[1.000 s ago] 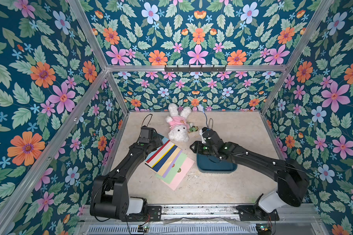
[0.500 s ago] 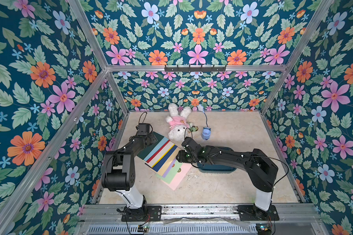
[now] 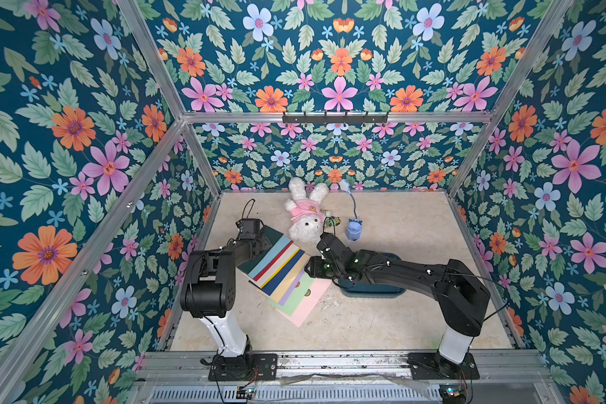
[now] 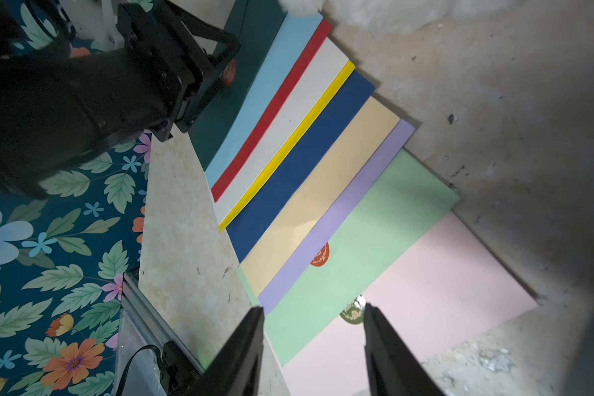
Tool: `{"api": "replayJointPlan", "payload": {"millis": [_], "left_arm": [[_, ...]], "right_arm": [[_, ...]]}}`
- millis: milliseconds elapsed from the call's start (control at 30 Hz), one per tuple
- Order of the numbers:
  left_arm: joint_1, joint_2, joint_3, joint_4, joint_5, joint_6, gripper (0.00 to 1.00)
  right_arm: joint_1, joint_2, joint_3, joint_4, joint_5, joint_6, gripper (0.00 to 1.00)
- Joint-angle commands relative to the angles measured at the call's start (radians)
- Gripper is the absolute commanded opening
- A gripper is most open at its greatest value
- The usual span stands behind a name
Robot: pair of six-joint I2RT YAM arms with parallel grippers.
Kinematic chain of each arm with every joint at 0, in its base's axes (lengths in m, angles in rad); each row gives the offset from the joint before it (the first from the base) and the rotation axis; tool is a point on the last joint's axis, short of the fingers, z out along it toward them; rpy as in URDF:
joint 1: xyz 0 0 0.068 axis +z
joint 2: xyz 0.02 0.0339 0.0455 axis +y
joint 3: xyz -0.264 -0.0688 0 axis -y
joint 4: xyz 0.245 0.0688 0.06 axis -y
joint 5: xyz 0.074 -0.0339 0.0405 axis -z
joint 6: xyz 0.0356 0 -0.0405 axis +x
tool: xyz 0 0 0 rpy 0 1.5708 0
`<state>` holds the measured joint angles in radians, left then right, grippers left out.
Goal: Put the sealed envelopes into the storage box
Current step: Pick up the envelope from the center of the board.
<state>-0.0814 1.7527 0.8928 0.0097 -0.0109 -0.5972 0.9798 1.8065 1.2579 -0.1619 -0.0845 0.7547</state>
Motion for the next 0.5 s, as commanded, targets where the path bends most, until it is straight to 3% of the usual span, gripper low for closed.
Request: {"api": "replayJointPlan", "payload": {"millis": [0, 200, 367, 467], "left_arm": [[-0.026, -0.056, -0.093, -0.148, 0.122, -0.068, 0.68], [-0.171, -0.218, -0.164, -0.204, 0.117, -0.124, 0.7], [-0.218, -0.358, -0.15, -0.22, 0.222, -0.13, 0.71], [-0.213, -0.404, -0.115, -0.273, 0.096, -0.09, 0.72]], "right_arm": [[-0.014, -0.007, 0.005, 0.0, -0.008, -0.02, 0.51], [-0.042, 0.002, 0.0, 0.02, -0.041, -0.02, 0.51], [-0.046, 0.011, 0.007, 0.015, -0.056, -0.019, 0.51], [-0.046, 0.024, 0.022, 0.014, -0.067, -0.006, 0.51]]}}
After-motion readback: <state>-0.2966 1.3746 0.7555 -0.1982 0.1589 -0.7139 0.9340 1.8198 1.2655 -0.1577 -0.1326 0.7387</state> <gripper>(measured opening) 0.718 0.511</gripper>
